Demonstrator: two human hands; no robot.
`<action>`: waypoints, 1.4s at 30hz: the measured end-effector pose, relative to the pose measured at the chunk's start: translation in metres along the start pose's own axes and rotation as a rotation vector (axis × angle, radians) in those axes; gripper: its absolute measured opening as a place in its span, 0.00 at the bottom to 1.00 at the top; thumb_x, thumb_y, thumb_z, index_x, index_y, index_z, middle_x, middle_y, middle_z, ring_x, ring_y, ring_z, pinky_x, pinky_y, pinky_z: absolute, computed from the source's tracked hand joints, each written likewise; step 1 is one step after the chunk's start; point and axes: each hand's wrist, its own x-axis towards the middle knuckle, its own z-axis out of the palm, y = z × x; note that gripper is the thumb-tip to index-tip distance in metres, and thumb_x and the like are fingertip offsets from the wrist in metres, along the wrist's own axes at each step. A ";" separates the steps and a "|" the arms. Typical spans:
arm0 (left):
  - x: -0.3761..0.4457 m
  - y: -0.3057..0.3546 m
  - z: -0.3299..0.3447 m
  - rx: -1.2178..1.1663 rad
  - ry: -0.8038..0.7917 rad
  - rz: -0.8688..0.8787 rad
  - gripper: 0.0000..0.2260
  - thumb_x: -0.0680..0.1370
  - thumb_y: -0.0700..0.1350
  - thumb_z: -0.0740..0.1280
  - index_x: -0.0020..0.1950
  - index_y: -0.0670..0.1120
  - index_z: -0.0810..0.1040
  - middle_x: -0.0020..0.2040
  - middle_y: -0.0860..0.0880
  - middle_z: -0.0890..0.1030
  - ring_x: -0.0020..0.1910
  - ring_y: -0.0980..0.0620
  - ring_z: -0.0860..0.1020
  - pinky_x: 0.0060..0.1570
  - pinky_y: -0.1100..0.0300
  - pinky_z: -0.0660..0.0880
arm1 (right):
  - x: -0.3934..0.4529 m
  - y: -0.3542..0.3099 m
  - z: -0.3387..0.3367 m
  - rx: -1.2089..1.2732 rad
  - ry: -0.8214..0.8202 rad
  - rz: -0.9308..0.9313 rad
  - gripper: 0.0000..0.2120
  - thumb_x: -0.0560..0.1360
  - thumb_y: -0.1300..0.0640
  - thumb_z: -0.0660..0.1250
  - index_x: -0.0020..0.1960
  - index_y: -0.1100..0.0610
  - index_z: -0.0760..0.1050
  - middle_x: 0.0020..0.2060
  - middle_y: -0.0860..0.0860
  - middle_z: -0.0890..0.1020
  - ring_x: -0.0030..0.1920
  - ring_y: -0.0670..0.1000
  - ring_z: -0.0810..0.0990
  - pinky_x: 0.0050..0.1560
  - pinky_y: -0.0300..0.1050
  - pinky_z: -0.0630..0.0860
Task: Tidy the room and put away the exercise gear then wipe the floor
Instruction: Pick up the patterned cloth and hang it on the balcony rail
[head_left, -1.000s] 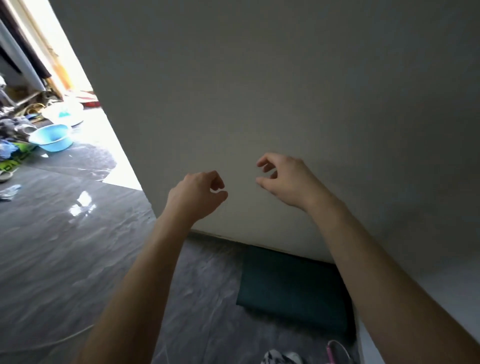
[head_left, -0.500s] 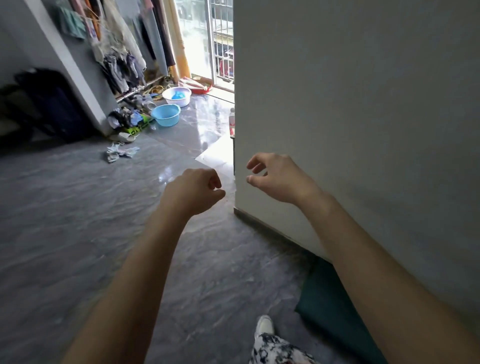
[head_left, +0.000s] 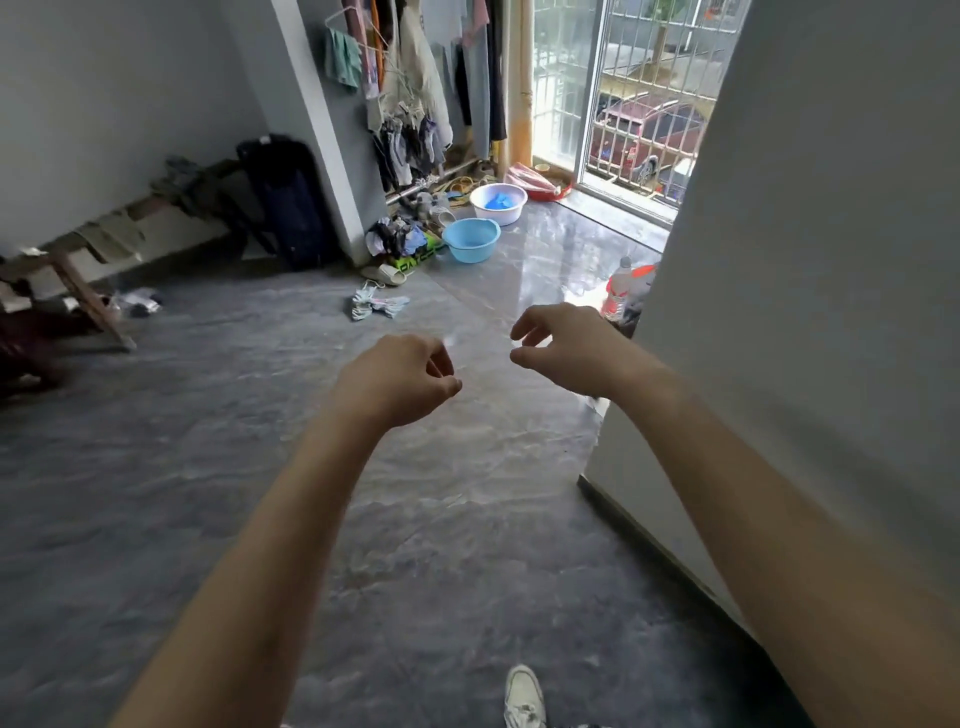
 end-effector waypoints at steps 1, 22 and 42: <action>0.014 -0.007 -0.008 0.002 0.011 -0.019 0.07 0.74 0.53 0.69 0.48 0.51 0.79 0.44 0.55 0.81 0.44 0.54 0.79 0.50 0.53 0.78 | 0.020 -0.004 0.000 -0.002 -0.014 -0.017 0.12 0.75 0.50 0.68 0.57 0.52 0.78 0.51 0.49 0.82 0.46 0.47 0.78 0.37 0.34 0.69; 0.227 -0.251 -0.137 -0.031 0.055 -0.283 0.09 0.75 0.53 0.68 0.48 0.49 0.80 0.45 0.50 0.82 0.46 0.50 0.79 0.50 0.55 0.78 | 0.381 -0.127 0.094 -0.007 -0.155 -0.209 0.11 0.74 0.51 0.69 0.55 0.51 0.80 0.48 0.48 0.82 0.50 0.49 0.78 0.50 0.42 0.73; 0.441 -0.483 -0.271 0.023 -0.014 -0.259 0.08 0.74 0.55 0.67 0.47 0.52 0.79 0.46 0.53 0.81 0.47 0.52 0.79 0.52 0.51 0.78 | 0.677 -0.255 0.173 0.044 -0.069 -0.168 0.09 0.73 0.54 0.69 0.52 0.53 0.81 0.44 0.47 0.82 0.48 0.48 0.79 0.49 0.41 0.71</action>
